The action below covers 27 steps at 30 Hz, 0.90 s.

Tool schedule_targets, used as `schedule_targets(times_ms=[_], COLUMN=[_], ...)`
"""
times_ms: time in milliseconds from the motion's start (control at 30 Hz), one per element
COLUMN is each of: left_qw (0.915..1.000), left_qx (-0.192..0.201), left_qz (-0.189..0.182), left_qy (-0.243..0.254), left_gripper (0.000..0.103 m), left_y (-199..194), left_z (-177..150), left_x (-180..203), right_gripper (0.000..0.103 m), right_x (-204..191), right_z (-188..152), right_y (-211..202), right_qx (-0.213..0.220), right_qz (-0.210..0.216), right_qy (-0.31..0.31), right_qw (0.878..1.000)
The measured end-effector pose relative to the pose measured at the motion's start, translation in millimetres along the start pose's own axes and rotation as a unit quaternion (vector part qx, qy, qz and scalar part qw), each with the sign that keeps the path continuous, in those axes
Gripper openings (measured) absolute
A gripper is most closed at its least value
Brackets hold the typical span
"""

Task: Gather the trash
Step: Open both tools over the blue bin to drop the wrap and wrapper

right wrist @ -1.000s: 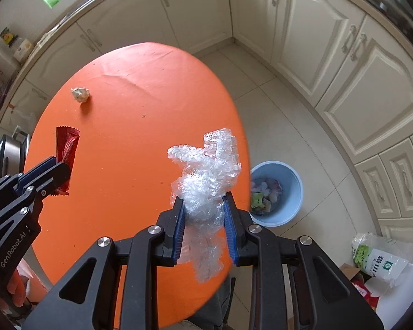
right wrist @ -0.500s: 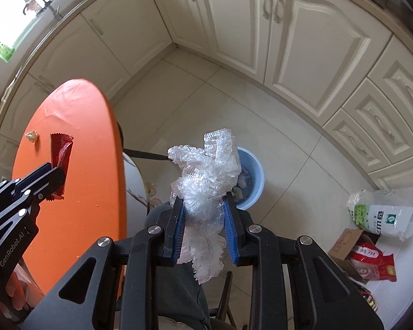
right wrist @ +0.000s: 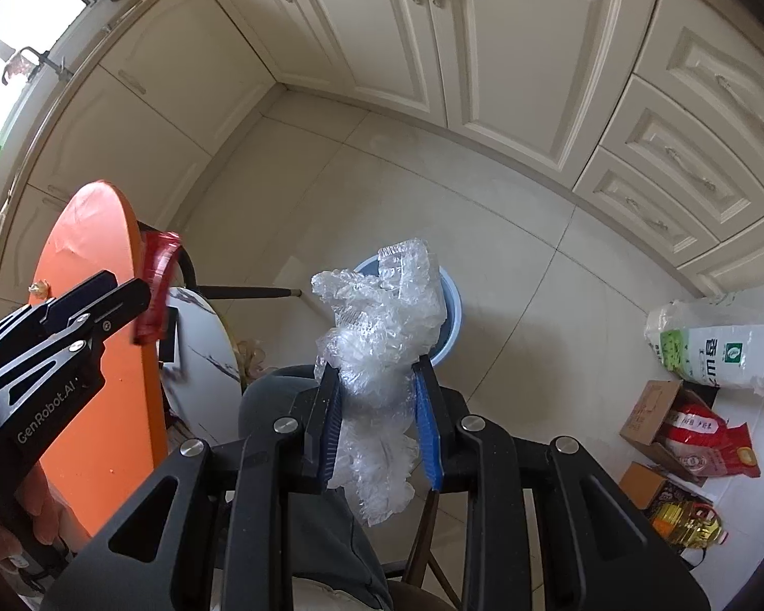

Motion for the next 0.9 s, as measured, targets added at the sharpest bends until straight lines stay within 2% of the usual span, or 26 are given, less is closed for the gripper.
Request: schedule_targets(times_ms=[33, 200, 433, 500, 533, 567, 667, 900], left_qw=[1.0000, 1.0000, 0.9998, 0.9998, 0.9997, 0.9997, 0.9994, 0.9989], left_qx=[0.001, -0.007, -0.012, -0.011, -0.010, -0.009, -0.005, -0.008], left_qz=[0.002, 0.004, 0.016, 0.019, 0.020, 0.021, 0.027, 0.030], left_qy=[0.002, 0.005, 0.001, -0.005, -0.008, -0.011, -0.021, -0.034], left_gripper=[0.050, 0.050, 0.050, 0.050, 0.050, 0.050, 0.051, 0.051], left_y=[3.4, 13.2, 16.5, 13.8, 12.7, 11.8, 7.4, 3.1], left_z=[3.3, 6.8, 2.5, 1.3, 0.7, 0.3, -3.3, -15.1], left_x=[3.0, 9.4, 2.1, -1.4, -3.7, -5.5, -13.4, -26.3], right_gripper=[0.027, 0.028, 0.030, 0.055, 0.082, 0.094, 0.094, 0.094], right_x=[4.0, 14.0, -1.2, -6.8, -9.4, -11.5, -20.7, -32.7], right_z=[-0.4, -0.3, 5.1, 8.7, 10.7, 12.0, 12.7, 9.8], right_y=[1.3, 9.1, 19.1, 20.2, 20.7, 19.8, 14.3, 22.4], right_qx=[-0.001, -0.008, -0.012, -0.015, -0.019, -0.015, 0.009, -0.009], right_qz=[-0.001, -0.004, 0.014, 0.030, 0.038, 0.044, 0.033, 0.027], right_qy=[0.004, 0.018, 0.010, 0.019, 0.027, 0.033, 0.024, 0.014], right_qw=[1.000, 1.000, 1.000, 0.999, 0.999, 0.998, 0.999, 0.999])
Point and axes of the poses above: each gripper's, at about its wrist camera, not at the fingertips, and y roughly the way its jaws point, x to its right, z to its top, the point moved 2 cm from there along y, roughly the way its jaws point
